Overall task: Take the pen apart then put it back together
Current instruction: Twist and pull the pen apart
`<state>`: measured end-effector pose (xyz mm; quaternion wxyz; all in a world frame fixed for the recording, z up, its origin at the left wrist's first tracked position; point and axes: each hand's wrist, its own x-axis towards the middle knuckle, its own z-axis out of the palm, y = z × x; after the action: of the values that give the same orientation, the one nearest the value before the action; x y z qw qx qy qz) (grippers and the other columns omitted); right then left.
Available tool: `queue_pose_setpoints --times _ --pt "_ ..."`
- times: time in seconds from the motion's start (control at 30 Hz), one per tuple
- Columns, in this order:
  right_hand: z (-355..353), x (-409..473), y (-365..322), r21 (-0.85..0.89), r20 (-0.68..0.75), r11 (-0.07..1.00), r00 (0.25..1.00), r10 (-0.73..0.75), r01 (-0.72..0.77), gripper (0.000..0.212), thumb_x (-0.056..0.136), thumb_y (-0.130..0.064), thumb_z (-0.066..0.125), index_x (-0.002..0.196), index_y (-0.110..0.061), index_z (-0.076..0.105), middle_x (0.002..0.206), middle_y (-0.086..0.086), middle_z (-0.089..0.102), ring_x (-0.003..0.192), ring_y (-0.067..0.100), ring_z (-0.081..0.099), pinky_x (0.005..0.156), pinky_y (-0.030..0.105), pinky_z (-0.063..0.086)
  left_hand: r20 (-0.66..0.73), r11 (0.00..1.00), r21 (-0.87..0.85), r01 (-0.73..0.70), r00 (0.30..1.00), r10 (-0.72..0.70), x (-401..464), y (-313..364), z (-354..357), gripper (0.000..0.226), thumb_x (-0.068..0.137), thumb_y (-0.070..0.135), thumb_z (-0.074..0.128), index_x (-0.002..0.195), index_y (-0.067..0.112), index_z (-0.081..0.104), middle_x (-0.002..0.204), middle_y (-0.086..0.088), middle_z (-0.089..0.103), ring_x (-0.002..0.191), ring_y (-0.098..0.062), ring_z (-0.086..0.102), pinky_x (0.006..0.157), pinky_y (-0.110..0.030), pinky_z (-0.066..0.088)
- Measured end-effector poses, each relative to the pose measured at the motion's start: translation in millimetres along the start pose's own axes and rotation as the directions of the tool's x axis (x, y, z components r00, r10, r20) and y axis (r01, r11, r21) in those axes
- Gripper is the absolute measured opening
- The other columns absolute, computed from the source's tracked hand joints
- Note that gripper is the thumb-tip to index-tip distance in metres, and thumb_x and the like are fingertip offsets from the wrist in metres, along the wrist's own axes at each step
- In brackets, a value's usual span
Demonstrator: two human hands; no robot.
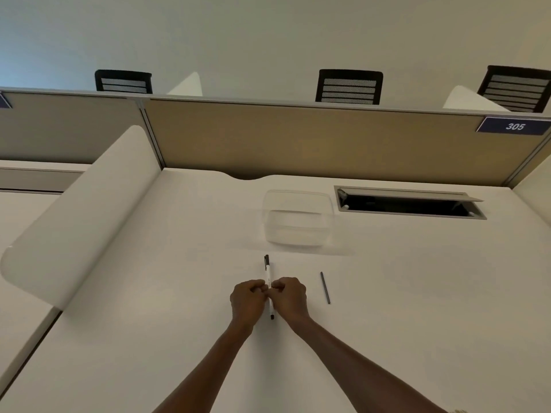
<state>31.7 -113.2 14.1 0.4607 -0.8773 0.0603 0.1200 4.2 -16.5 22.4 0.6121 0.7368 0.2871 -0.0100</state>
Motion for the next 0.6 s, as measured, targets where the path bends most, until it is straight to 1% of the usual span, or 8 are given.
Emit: queue_pose_setpoints --times 0.03,0.1,0.2,0.37,0.43,0.5,0.57,0.6 --pt "-3.2 -0.2 -0.4 0.028 -0.010 0.999 1.000 -0.017 0.017 0.015 0.077 -0.012 0.067 0.073 0.002 0.069 0.071 0.014 0.069 0.072 0.028 0.061 0.065 0.031 0.048 0.003 0.998 -0.066 0.018 1.000 -0.018 -0.2 1.5 0.0 0.030 0.090 -0.008 0.046 0.096 0.004 0.073 0.086 -0.006 0.074 0.087 -0.022 0.072 0.084 -0.034 0.057" --pt "-12.2 -2.2 -3.5 0.090 -0.029 0.994 0.998 -0.055 0.057 0.010 0.078 -0.012 0.069 0.079 -0.003 0.075 0.074 0.010 0.074 0.075 0.021 0.068 0.069 0.030 0.051 0.016 0.983 -0.180 0.029 1.000 -0.026 -1.4 6.0 -0.3 0.028 0.093 -0.008 0.045 0.102 0.001 0.070 0.093 -0.014 0.074 0.087 -0.023 0.072 0.082 -0.033 0.058" --pt "-26.2 -6.5 -10.8 0.186 -0.038 0.977 0.994 -0.100 0.105 0.008 0.078 -0.013 0.071 0.074 -0.010 0.076 0.067 0.006 0.073 0.069 0.023 0.069 0.067 0.032 0.055 0.073 0.969 -0.246 -0.029 0.996 0.048 -5.7 13.9 -1.4 0.023 0.094 0.001 0.052 0.088 0.005 0.074 0.090 -0.021 0.073 0.085 -0.024 0.070 0.089 -0.042 0.058" --pt "-47.9 -19.9 -29.0 0.326 0.022 0.935 0.988 -0.155 0.140 0.028 0.083 -0.010 0.069 0.071 -0.034 0.077 0.070 -0.002 0.075 0.070 0.017 0.072 0.069 0.033 0.059 0.191 0.950 -0.310 -0.035 0.977 0.098 -15.3 35.1 -3.3 0.026 0.098 0.018 0.056 0.091 0.003 0.075 0.097 -0.027 0.070 0.089 -0.027 0.069 0.092 -0.047 0.054" --pt "-57.8 -24.0 -36.8 0.365 0.024 0.920 0.987 -0.160 0.140 0.024 0.083 -0.010 0.070 0.075 -0.031 0.078 0.073 -0.001 0.076 0.071 0.017 0.072 0.072 0.033 0.060 0.191 0.936 -0.353 0.019 0.980 0.051 -19.0 45.4 -3.4 0.022 0.096 0.023 0.060 0.091 0.011 0.077 0.097 -0.018 0.074 0.089 -0.019 0.069 0.083 -0.039 0.055" --pt "-69.7 -26.8 -43.7 0.410 0.047 0.904 0.987 -0.155 0.123 0.015 0.083 -0.010 0.071 0.077 -0.021 0.077 0.075 0.004 0.076 0.069 0.019 0.072 0.070 0.033 0.060 0.170 0.911 -0.408 0.060 0.985 0.012 -21.8 56.6 -4.5 0.019 0.093 0.027 0.063 0.089 0.016 0.078 0.090 -0.002 0.077 0.084 -0.011 0.069 0.078 -0.029 0.049" --pt "-81.9 -30.4 -49.3 0.472 0.133 0.880 0.983 -0.128 0.051 0.009 0.086 -0.012 0.069 0.083 -0.007 0.076 0.079 0.013 0.075 0.065 0.022 0.070 0.066 0.033 0.060 0.137 0.878 -0.474 0.068 0.991 -0.003 -22.7 67.4 -6.9 0.021 0.095 0.025 0.061 0.090 0.014 0.078 0.086 0.002 0.074 0.076 -0.010 0.066 0.077 -0.028 0.047" --pt "-87.3 -33.0 -51.1 0.486 0.193 0.874 0.975 -0.109 0.001 0.015 0.089 -0.015 0.067 0.086 -0.002 0.074 0.081 0.016 0.074 0.064 0.022 0.069 0.064 0.032 0.059 0.123 0.857 -0.510 0.067 0.992 -0.005 -22.7 72.5 -8.6 0.021 0.096 0.024 0.059 0.094 0.013 0.077 0.087 0.001 0.074 0.076 -0.010 0.065 0.077 -0.028 0.048"
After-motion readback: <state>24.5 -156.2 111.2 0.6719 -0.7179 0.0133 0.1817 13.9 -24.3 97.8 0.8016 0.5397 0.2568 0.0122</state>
